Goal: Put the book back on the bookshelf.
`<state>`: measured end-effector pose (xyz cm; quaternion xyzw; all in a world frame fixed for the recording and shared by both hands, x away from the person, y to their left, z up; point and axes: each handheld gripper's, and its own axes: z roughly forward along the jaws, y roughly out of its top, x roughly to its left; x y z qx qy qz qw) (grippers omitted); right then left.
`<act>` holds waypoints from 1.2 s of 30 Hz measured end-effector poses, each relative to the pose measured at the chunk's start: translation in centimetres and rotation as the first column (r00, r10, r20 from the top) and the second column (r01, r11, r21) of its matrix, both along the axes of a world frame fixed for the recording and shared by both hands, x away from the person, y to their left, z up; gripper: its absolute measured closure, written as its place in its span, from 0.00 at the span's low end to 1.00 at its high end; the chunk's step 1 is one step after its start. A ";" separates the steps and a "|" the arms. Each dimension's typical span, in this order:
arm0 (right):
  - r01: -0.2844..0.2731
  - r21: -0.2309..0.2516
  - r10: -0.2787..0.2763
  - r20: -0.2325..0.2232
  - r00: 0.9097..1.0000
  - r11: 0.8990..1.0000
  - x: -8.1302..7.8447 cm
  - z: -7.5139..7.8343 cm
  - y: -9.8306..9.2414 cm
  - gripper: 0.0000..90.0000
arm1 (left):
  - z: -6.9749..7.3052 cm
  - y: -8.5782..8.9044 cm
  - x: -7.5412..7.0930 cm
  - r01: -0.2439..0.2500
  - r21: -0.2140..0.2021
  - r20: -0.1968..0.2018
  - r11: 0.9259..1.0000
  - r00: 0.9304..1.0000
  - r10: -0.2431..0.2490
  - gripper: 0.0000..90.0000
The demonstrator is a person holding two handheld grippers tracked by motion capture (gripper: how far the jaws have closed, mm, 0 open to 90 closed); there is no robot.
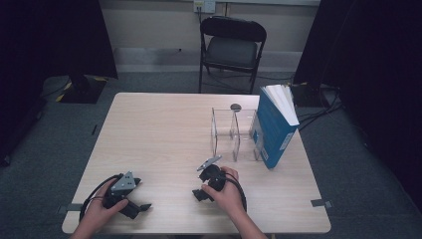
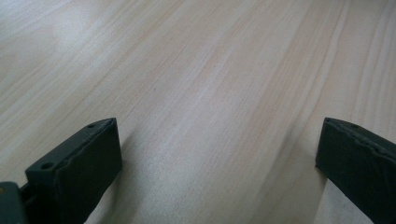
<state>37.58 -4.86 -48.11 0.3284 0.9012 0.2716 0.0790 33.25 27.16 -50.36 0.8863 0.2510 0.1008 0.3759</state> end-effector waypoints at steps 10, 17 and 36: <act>0.021 0.094 -0.033 0.132 0.991 0.995 -1.1 -1.4 0.0 0.13 | 0.1 0.0 0.0 0.000 0.011 -0.003 1.000 1.000 0.000 0.00; 0.023 0.159 -0.052 0.181 0.982 0.987 -1.7 -2.1 -0.6 0.13 | 0.0 0.0 0.0 0.001 0.001 0.000 1.000 1.000 -0.001 0.00; 0.013 0.162 -0.042 0.181 0.983 0.987 -1.7 -2.1 -0.6 0.13 | 0.0 0.0 0.0 -0.004 -0.001 0.002 1.000 1.000 0.004 0.00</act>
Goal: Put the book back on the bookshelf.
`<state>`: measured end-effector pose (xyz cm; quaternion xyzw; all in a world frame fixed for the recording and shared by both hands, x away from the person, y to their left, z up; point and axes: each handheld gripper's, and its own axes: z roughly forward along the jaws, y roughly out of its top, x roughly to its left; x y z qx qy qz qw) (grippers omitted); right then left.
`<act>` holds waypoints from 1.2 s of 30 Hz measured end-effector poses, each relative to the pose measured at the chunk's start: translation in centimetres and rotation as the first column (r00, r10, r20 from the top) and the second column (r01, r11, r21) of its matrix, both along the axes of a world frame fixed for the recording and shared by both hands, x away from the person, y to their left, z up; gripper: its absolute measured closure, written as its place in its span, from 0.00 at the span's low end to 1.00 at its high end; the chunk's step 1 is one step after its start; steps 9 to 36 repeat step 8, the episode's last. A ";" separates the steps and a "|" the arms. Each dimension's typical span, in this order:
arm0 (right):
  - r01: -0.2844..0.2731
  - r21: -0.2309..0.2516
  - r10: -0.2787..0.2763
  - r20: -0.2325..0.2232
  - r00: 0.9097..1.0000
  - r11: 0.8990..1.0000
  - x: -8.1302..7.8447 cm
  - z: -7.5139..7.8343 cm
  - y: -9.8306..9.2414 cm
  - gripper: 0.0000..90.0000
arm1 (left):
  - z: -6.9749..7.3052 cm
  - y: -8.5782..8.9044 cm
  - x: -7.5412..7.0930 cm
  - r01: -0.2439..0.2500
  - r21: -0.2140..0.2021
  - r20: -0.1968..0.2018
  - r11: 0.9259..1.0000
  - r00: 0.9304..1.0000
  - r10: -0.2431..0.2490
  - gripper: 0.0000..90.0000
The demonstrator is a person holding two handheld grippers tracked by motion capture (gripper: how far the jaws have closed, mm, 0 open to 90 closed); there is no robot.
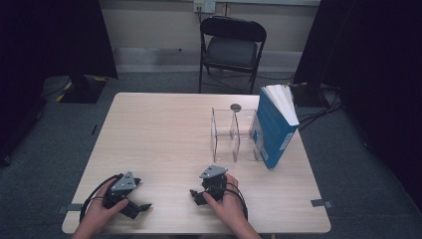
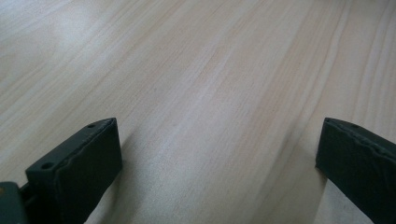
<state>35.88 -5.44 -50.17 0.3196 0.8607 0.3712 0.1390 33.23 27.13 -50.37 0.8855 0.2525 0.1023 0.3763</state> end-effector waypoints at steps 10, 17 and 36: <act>-0.002 -0.002 0.002 0.002 1.000 1.000 0.0 0.0 0.0 0.13 | 0.0 -0.1 0.0 -0.006 -0.004 0.000 1.000 1.000 0.006 0.00; -0.002 -0.002 0.002 0.002 1.000 1.000 0.0 0.0 0.0 0.13 | 0.0 -0.1 0.0 -0.006 -0.004 0.000 1.000 1.000 0.006 0.00; -0.002 -0.002 0.002 0.002 1.000 1.000 0.0 0.0 0.0 0.13 | 0.0 -0.1 0.0 -0.006 -0.004 0.000 1.000 1.000 0.006 0.00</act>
